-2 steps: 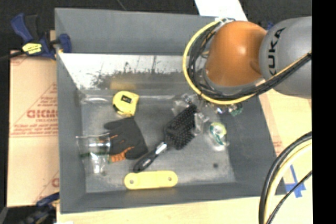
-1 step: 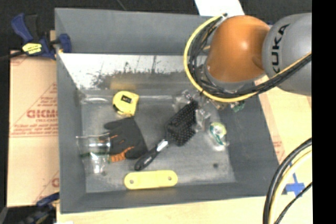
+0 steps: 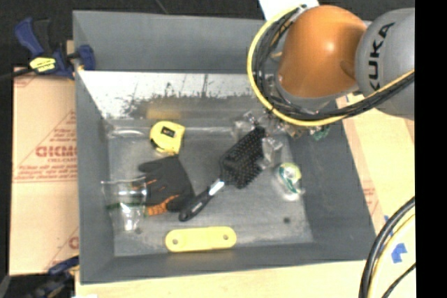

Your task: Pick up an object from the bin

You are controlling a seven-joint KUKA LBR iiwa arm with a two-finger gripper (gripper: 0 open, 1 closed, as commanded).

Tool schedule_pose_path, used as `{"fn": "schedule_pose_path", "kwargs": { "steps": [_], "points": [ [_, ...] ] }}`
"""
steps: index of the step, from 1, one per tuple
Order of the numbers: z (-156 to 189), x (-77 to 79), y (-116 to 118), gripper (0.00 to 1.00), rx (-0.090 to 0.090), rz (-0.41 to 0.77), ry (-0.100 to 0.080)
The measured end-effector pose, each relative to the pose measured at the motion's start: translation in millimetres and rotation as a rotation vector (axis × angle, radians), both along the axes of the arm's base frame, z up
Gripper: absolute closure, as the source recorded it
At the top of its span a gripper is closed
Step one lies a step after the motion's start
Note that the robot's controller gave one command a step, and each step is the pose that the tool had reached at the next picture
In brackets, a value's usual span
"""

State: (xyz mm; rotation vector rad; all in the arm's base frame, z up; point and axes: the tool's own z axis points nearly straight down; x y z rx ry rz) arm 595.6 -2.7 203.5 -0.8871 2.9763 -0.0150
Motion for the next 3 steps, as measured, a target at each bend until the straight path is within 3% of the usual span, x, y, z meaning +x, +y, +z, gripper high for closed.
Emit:
{"fn": "schedule_pose_path", "kwargs": {
  "steps": [1, 2, 3],
  "points": [
    [-110, -2.2, 20, 1.00, -0.006, 0.097, -0.017],
    [-27, 7.6, 30, 1.00, 0.001, -0.005, -0.024],
    [29, -8.7, 18, 1.00, -0.006, 0.091, -0.011]
  ]
}}
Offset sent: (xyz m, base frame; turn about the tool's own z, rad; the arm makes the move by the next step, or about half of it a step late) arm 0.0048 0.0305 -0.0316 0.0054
